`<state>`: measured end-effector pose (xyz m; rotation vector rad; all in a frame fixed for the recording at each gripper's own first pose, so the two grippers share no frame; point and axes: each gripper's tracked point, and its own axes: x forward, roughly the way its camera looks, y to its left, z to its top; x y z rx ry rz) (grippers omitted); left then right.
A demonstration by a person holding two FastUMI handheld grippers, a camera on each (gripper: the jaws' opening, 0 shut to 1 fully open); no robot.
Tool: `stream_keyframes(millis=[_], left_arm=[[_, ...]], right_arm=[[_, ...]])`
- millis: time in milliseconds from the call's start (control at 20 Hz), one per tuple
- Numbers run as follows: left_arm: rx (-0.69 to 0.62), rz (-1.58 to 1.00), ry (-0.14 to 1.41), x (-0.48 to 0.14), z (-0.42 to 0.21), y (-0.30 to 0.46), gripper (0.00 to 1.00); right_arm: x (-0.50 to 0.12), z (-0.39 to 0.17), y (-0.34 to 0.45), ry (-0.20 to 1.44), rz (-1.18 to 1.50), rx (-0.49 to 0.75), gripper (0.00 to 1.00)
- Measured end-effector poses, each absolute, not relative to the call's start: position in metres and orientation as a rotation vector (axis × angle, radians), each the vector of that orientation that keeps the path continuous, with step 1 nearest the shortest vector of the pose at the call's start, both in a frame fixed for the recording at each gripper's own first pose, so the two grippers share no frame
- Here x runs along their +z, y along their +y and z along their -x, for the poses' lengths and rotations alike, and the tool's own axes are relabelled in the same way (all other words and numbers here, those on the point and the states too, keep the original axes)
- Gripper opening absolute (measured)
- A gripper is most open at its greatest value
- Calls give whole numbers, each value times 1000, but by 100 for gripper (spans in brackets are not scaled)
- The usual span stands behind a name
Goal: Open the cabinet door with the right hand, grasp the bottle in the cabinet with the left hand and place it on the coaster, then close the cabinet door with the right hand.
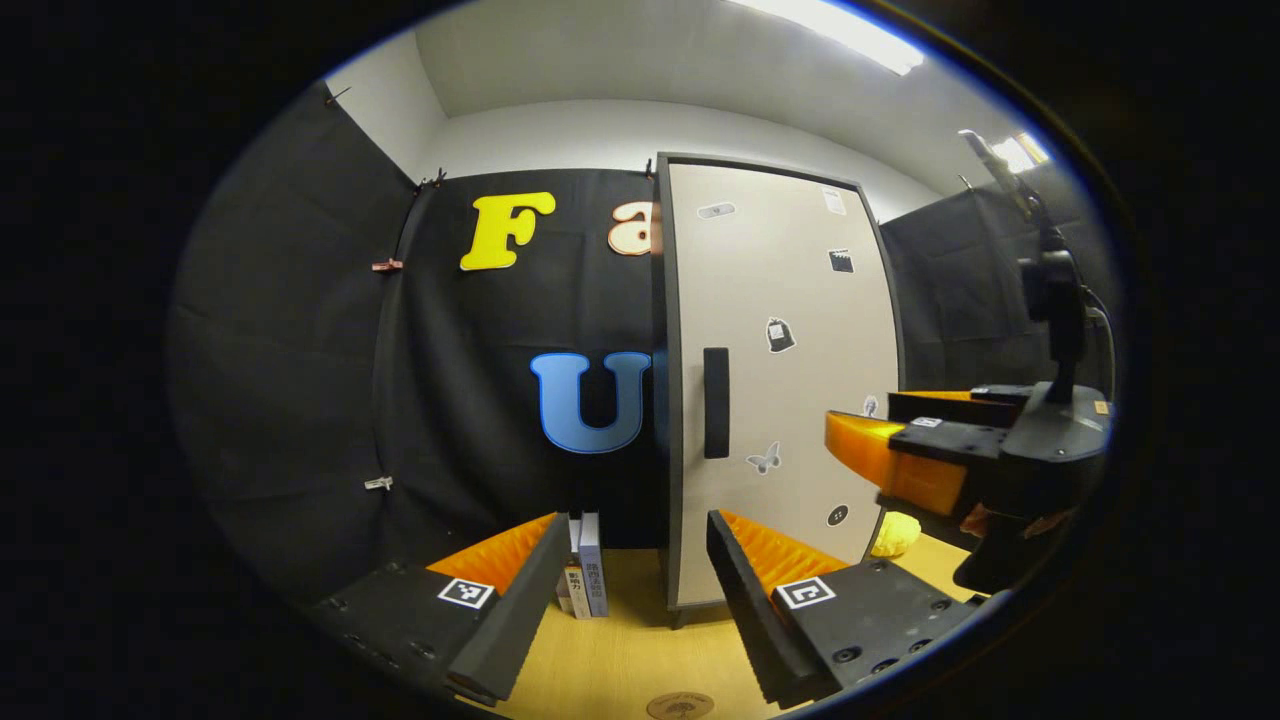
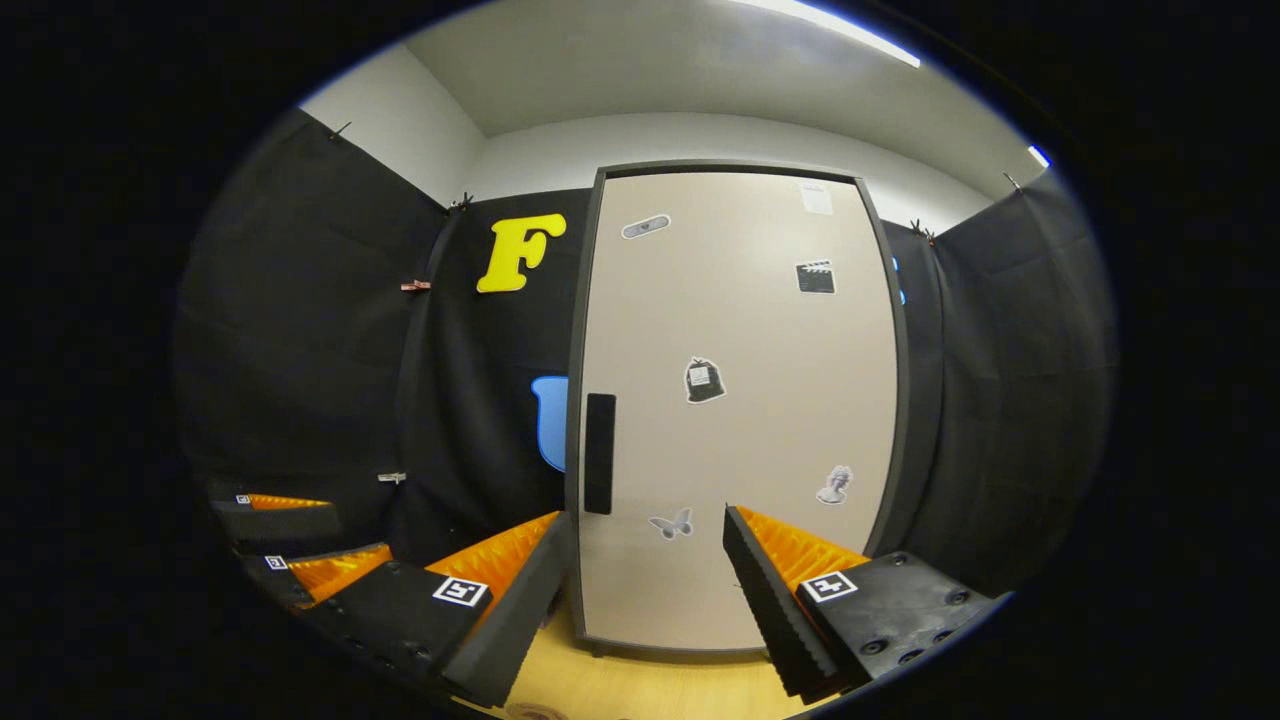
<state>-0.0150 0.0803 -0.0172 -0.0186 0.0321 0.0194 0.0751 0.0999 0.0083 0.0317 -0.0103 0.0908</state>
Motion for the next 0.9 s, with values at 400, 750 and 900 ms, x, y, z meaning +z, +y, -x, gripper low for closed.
stream_keyframes(millis=[400,750,900], left_arm=[[20,-9,58,-32,29,118,88],[27,40,109,-52,30,137,87],[51,58,126,-58,29,150,87]], right_arm=[[5,-137,137,-13,-79,56,97],[-6,-199,151,-14,-20,-10,95],[-13,-221,153,-1,-1,-43,95]])
